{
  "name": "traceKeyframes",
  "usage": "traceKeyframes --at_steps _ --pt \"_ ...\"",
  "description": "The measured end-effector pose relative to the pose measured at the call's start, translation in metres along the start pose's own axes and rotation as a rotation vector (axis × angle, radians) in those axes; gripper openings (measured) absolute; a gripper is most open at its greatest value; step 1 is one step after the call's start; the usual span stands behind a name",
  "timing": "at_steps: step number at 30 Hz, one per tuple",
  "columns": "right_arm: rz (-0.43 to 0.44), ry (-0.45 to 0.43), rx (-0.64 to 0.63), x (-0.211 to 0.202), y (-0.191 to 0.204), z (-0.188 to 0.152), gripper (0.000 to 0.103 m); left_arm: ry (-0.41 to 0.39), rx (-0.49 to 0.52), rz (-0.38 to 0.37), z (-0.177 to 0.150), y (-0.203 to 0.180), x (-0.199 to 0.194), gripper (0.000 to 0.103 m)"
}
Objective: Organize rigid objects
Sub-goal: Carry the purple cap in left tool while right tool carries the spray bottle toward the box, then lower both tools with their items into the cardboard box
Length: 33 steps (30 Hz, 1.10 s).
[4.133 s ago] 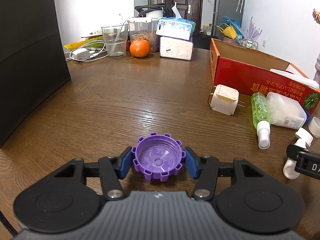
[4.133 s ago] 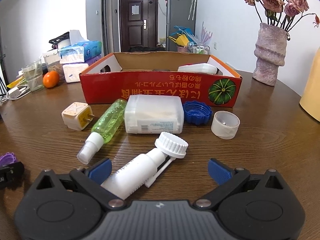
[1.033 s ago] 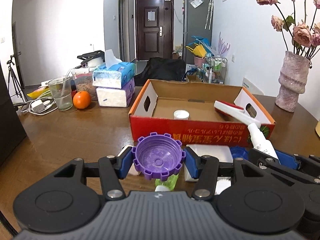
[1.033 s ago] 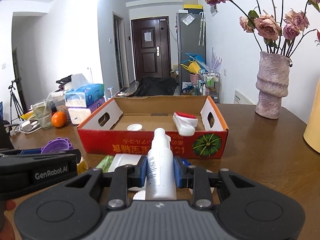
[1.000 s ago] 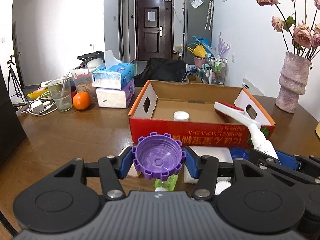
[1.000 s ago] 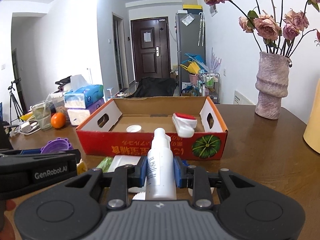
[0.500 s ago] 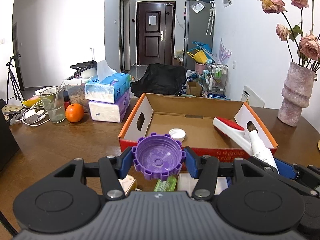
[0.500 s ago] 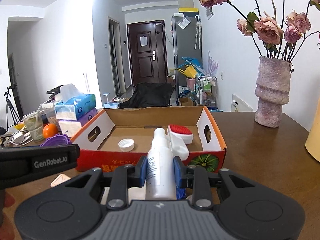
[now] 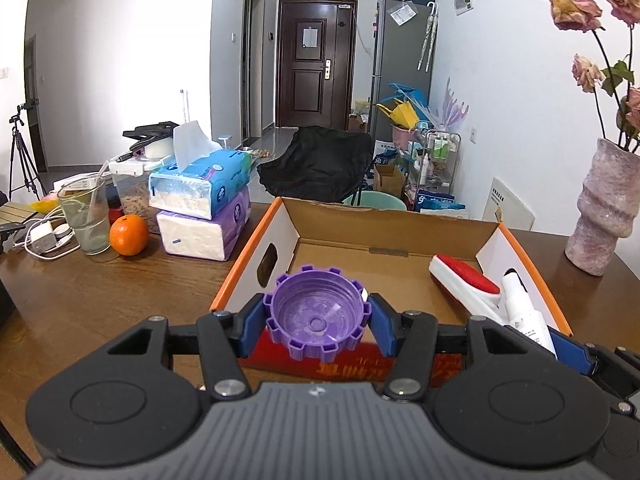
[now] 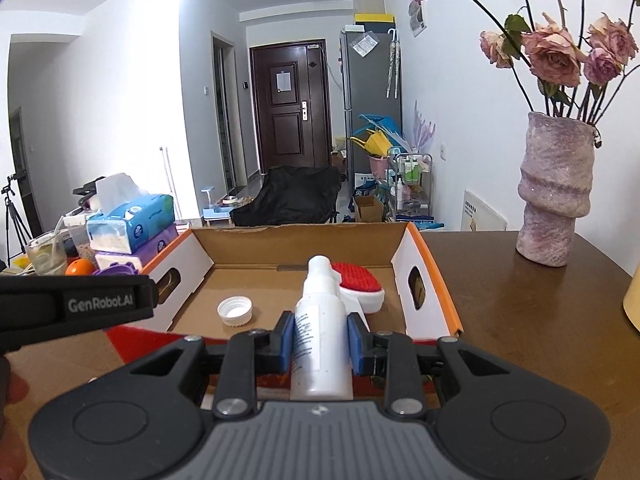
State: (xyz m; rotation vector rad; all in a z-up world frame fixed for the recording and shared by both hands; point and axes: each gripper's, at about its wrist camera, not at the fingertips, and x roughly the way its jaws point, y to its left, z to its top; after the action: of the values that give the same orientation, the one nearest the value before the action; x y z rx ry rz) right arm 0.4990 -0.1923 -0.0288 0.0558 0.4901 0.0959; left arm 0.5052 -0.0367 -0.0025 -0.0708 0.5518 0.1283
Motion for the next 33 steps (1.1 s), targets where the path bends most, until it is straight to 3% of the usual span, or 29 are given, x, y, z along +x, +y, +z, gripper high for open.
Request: traceKeyframes --at_steps 33 --pt "-0.019 -0.009 -0.036 0.084 0.01 0.04 0.027 -0.006 0.012 0.027 0.044 -0.012 0.081 0.056"
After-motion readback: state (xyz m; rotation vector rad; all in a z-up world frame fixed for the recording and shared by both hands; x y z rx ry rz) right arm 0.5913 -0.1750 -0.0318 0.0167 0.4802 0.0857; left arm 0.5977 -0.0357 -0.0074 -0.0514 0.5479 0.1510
